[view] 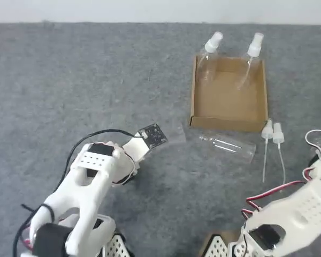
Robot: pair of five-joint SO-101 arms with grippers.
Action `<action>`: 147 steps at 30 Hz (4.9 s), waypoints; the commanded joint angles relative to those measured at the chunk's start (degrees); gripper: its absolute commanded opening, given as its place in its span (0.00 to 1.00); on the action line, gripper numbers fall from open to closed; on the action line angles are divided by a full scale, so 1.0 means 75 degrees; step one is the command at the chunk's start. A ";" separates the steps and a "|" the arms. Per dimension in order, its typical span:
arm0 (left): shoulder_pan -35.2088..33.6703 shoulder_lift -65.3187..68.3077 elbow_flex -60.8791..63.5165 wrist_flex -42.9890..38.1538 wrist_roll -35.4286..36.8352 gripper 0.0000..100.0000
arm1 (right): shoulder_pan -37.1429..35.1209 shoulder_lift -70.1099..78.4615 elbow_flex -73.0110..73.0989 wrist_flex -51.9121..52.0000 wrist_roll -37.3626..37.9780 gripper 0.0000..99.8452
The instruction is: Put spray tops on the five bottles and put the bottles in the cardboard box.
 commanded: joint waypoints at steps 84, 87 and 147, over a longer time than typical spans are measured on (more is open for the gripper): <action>-0.2415 0.4771 -0.6453 -0.0410 0.1770 0.01 | -0.0147 -0.0123 -0.0469 0.0135 0.0023 0.07; -0.2473 0.3974 -0.6441 -0.0422 0.1805 0.01 | -0.0158 -0.0123 -0.0469 0.0135 0.0012 0.07; -0.0750 0.4829 -0.7660 0.0867 0.0867 0.14 | -0.0229 -0.0123 -0.0469 0.0135 0.0047 0.07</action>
